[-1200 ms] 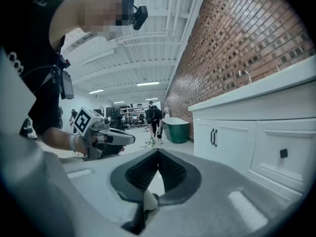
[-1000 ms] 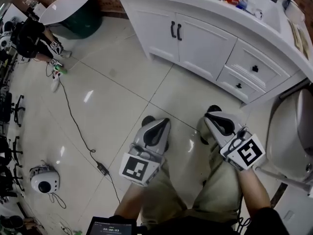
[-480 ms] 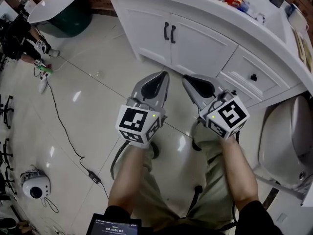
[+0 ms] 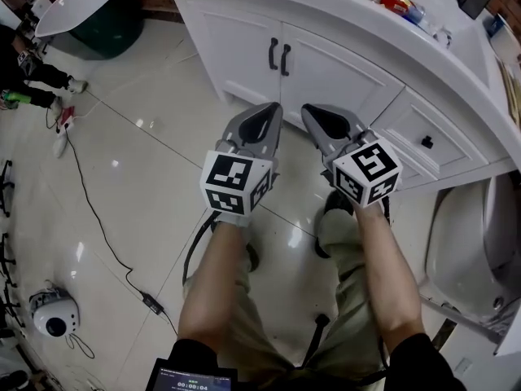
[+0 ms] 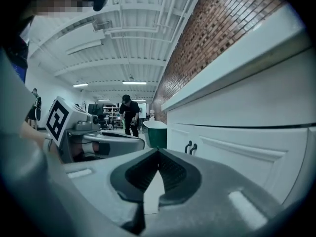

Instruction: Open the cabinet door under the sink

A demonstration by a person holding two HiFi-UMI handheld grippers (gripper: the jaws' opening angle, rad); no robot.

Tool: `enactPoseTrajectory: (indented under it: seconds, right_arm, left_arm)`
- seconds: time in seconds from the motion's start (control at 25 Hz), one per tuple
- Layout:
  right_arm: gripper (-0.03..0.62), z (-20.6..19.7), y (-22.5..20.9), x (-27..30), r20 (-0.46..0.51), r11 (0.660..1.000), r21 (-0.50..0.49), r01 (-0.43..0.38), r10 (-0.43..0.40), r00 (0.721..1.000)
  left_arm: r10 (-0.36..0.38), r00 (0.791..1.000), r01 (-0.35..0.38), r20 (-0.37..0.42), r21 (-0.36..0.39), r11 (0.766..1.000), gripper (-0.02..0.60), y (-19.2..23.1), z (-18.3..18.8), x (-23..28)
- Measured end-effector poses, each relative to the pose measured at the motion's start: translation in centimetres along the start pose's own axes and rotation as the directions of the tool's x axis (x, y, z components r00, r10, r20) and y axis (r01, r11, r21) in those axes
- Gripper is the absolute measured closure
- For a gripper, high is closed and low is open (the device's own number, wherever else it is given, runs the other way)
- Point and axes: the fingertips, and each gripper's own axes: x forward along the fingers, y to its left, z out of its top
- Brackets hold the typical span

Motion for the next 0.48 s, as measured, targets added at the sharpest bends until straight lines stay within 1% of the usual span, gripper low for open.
enactPoseTrajectory:
  seconds: [0.12,0.28,0.4,0.48]
  right_arm:
    - [0.603,-0.5,-1.1,1.3,-0.015,1.0,0.0,0.012,-0.012,1.0]
    - [0.603,-0.5,-2.5,3.8,-0.021,0.999,-0.046,0.01,-0.011,1.0]
    - [0.603,-0.3,-4.1,5.4,-0.022,1.0,-0.02,0.013,-0.014,1.0]
    - [0.603,-0.3,-5.1,6.7,-0.045,1.0,-0.005,0.012,-0.012,0.999]
  left_arm:
    - [-0.002,1.0,0.002,-0.024,0.006,1.0,0.565,1.0,-0.7,1.5]
    - [-0.005,0.999,0.007,-0.041,0.05,0.999,0.565,2.7,-0.8,3.4]
    - [-0.007,0.999,0.008,-0.042,0.021,1.0,0.565,4.4,-0.8,4.8]
    - [0.001,0.999,-0.001,-0.035,0.007,1.0,0.565,5.8,-0.5,5.8]
